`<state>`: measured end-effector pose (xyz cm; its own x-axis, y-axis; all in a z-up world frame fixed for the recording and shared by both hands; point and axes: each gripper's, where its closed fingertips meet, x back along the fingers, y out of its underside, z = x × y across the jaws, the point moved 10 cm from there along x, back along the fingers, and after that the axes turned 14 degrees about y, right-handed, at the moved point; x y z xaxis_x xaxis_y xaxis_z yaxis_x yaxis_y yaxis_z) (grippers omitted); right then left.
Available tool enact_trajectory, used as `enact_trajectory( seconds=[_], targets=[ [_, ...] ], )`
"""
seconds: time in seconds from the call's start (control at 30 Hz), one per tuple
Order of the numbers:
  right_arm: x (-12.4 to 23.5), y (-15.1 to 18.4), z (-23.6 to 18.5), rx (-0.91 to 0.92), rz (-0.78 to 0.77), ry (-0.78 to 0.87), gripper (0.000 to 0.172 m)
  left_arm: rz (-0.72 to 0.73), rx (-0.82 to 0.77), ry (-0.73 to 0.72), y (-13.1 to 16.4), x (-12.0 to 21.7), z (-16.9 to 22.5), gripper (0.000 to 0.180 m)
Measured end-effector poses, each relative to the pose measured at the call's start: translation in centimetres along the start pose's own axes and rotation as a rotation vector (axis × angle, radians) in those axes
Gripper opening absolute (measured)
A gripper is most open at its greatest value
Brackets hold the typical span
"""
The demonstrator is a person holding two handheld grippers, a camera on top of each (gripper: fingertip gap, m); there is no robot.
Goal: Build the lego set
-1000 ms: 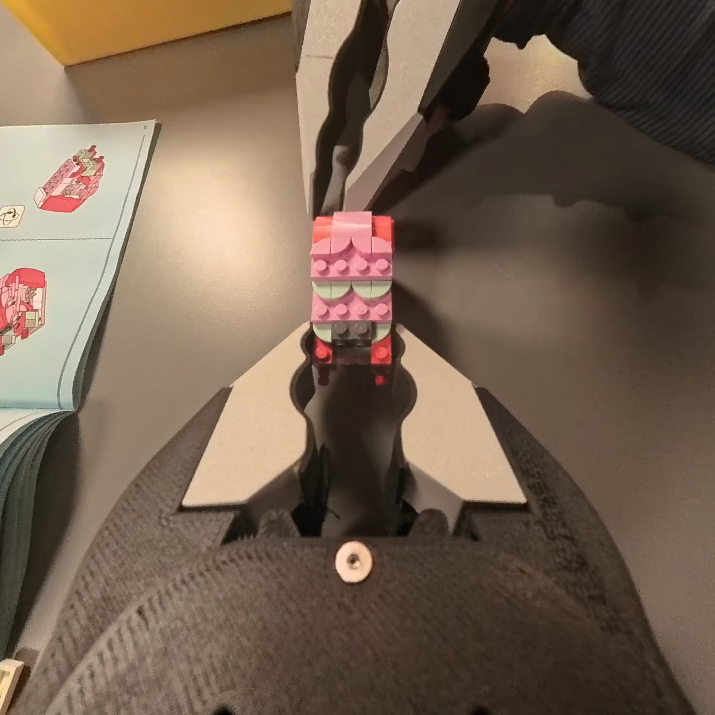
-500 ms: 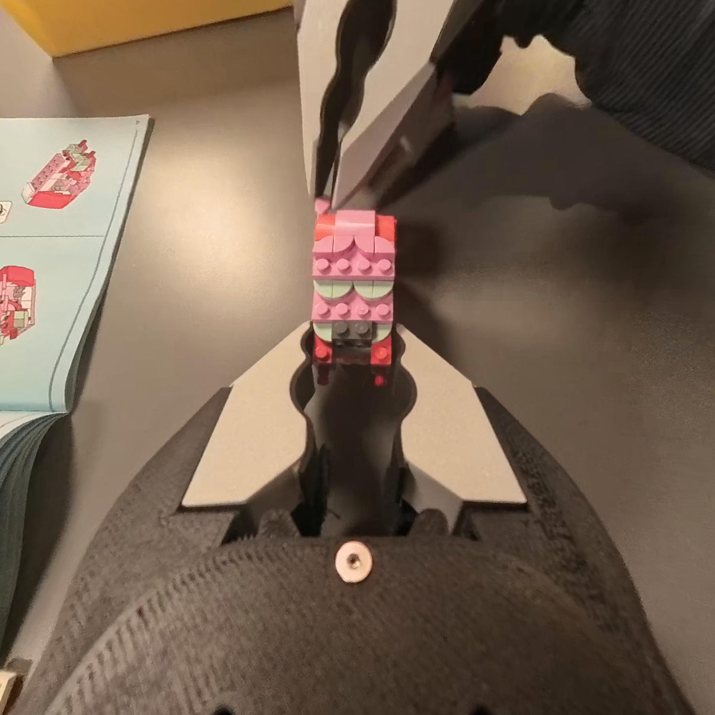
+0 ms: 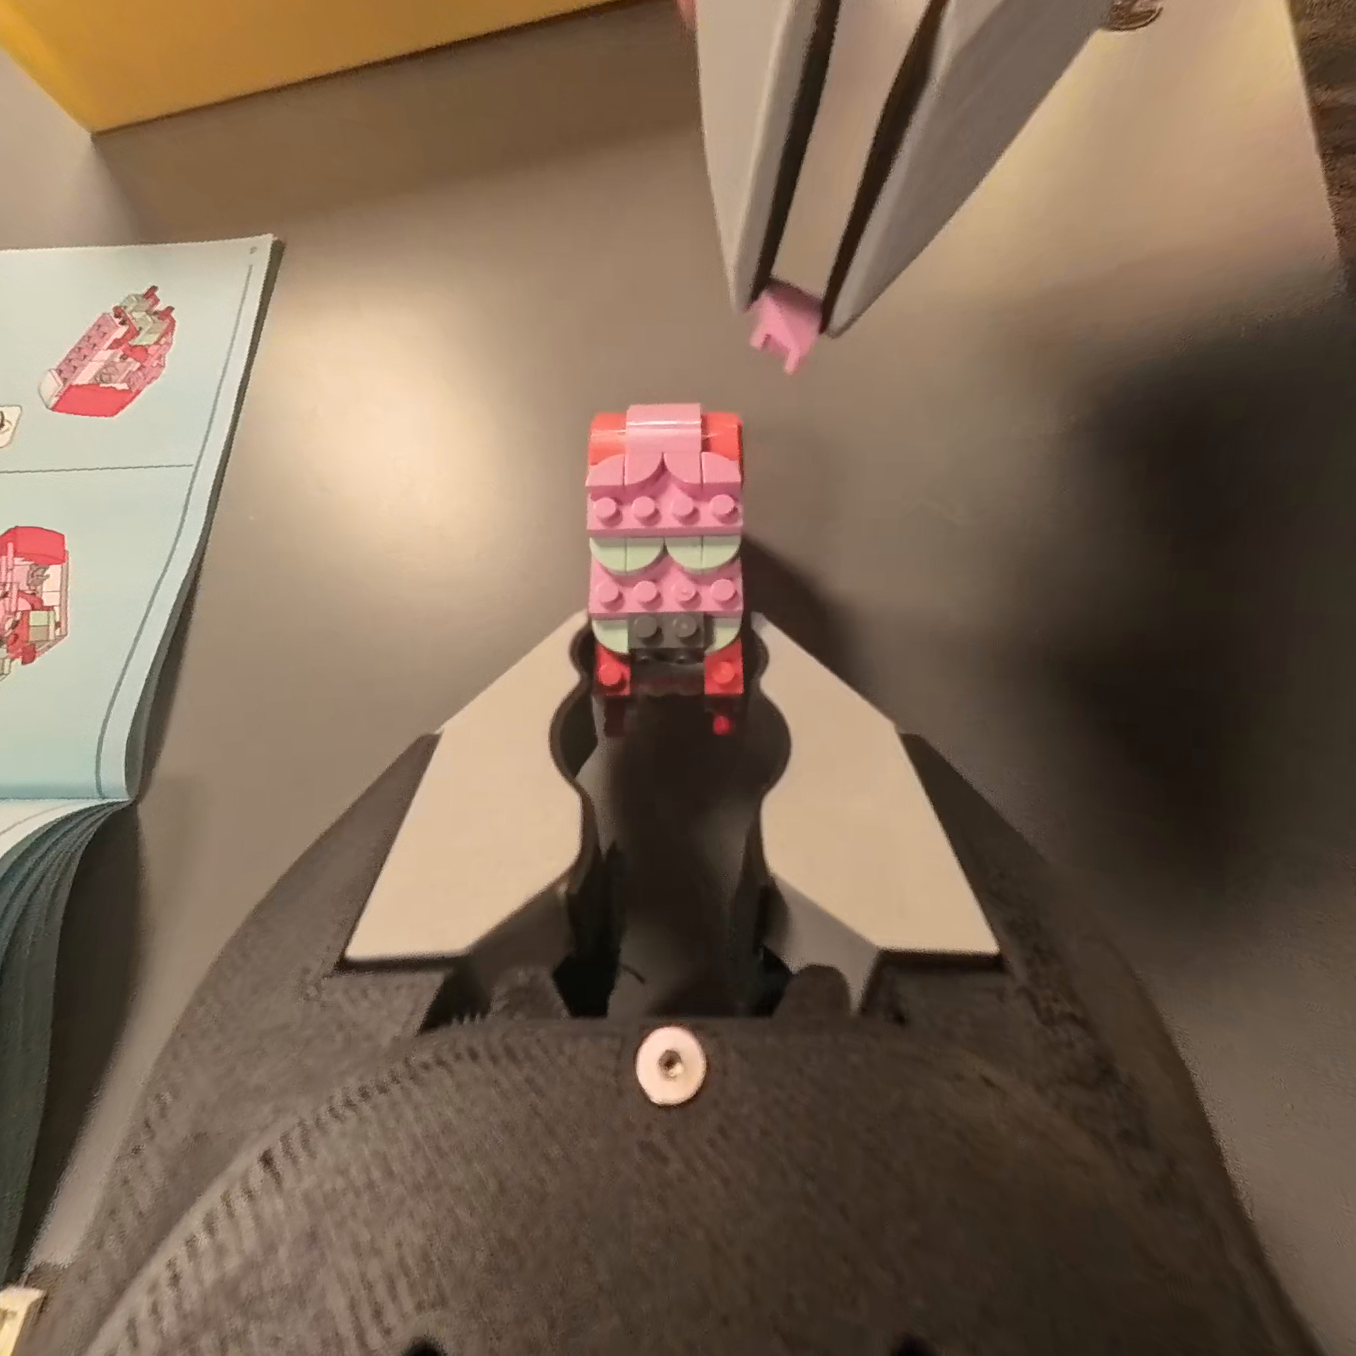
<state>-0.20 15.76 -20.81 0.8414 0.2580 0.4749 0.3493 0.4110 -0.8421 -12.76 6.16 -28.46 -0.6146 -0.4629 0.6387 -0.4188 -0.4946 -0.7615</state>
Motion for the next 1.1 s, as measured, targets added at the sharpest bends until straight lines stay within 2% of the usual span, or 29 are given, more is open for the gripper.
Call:
enact_trajectory(
  seconds=[0.2,0.37,0.6,0.87,1.1],
  targets=[
    [0.0,-1.1,-0.5,0.081,-0.052,-0.014,0.005,-0.003,-0.036,0.016,0.0,0.0,0.4,0.037],
    [-0.5,-1.1,-0.9,0.092,-0.111,-0.126,0.005,0.037,-0.056,0.051,-0.1,0.4,0.6,0.037],
    [-1.5,-0.8,-1.5,0.125,-0.167,-0.190,0.005,0.090,-0.044,0.132,-0.2,0.8,0.9,0.037],
    [-2.3,-0.7,-1.1,0.132,-0.233,-0.176,0.005,0.101,-0.090,0.128,-0.6,0.9,1.5,0.037],
    [-1.3,-0.9,-0.3,0.068,-0.234,-0.118,0.005,0.144,-0.046,0.130,-0.5,1.2,1.0,0.037]
  ],
)
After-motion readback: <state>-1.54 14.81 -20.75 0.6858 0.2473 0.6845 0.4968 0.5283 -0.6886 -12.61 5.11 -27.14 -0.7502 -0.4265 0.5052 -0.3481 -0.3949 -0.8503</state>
